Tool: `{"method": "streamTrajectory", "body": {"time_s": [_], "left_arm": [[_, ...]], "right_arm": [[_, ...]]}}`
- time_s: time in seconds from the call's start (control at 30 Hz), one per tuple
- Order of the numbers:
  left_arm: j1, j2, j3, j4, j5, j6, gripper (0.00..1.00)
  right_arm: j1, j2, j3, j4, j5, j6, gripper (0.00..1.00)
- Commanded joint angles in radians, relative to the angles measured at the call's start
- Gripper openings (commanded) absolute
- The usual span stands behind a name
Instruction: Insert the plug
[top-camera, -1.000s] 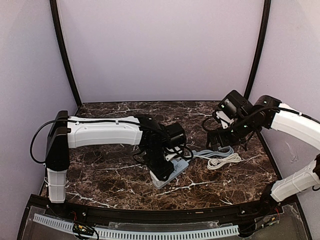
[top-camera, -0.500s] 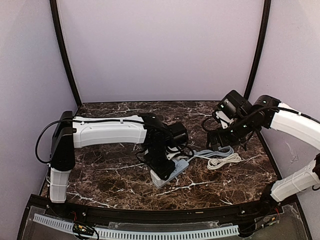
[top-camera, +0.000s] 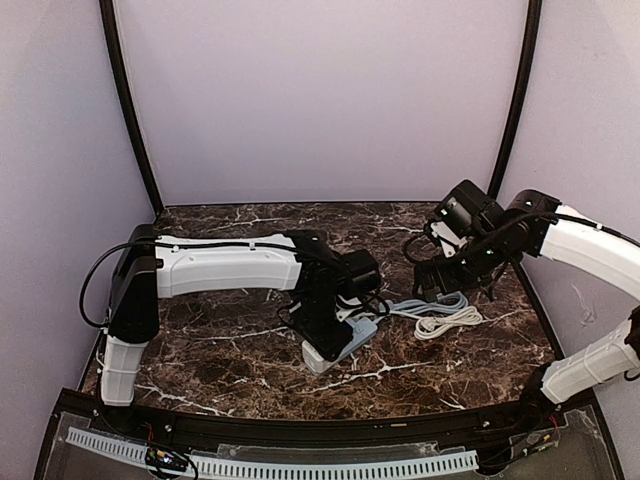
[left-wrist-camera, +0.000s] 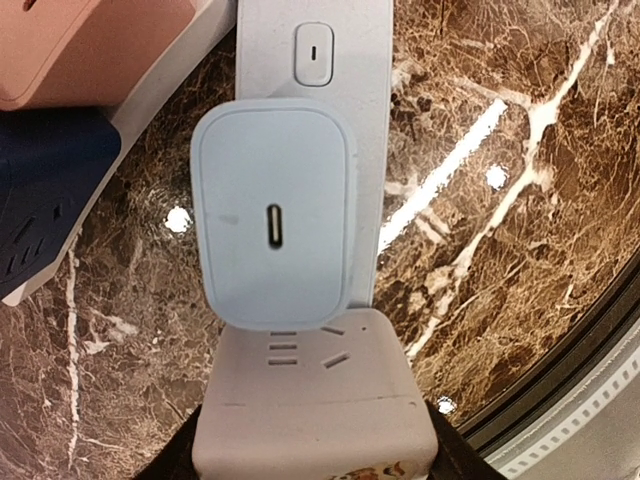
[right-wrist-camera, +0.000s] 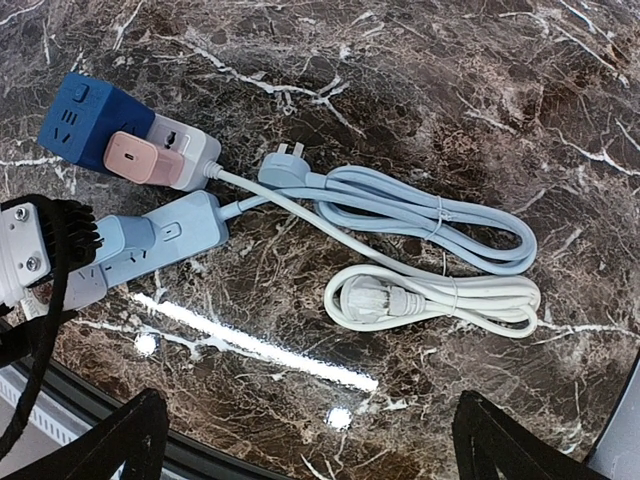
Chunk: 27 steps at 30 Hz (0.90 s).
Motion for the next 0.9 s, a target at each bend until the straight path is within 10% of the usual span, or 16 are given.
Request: {"method": "streamTrajectory", "body": {"time_s": [0.0,0.3,0.87], "left_arm": [[0.012,0.100,-0.032,0.030,-0.141,-0.042,0.14],[0.012,0.076,0.035,-0.004,-0.183,-0.039,0.59],[0.012,-0.050,0.149,-0.066,-0.246,-0.009,0.95]], "right_arm": [[-0.006,-0.020,0.011,-0.018,0.024,-0.005,0.99],[-0.006,-0.022,0.023,-0.022,0.047,-0.015,0.99],[-0.006,-0.006,0.056,-0.033,0.076,-0.019,0.99]]}}
